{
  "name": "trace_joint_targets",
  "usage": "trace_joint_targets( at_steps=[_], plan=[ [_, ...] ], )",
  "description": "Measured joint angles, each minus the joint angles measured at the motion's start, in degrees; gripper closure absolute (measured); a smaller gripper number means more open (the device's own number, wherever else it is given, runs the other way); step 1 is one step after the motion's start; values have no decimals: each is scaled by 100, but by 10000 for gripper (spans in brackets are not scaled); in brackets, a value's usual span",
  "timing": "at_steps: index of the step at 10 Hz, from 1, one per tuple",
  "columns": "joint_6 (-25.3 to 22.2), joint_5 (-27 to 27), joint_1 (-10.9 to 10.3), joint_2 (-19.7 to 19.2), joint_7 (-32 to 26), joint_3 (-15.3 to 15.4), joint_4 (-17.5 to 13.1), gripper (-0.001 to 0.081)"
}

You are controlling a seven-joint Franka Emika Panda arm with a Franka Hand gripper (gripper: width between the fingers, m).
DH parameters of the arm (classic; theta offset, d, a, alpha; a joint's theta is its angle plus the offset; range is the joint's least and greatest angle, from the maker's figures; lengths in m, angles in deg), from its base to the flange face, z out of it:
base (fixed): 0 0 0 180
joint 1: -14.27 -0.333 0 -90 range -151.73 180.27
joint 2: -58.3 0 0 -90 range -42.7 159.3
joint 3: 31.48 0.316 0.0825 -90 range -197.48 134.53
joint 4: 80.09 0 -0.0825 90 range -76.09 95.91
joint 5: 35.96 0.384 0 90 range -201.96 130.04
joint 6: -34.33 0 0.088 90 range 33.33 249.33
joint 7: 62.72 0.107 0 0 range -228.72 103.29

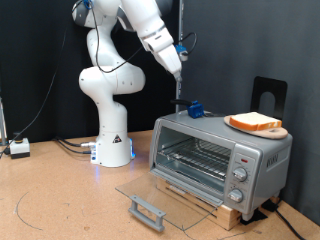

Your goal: Make a piece of toast with the oven

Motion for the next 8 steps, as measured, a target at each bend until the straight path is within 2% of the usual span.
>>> trace_joint_targets(
  at_steps=[4,8],
  plan=[
    [322,528,-237,-170,-31,638,148,-3],
    [932,890,-312,-418,-141,1142,261,-3]
  ],
)
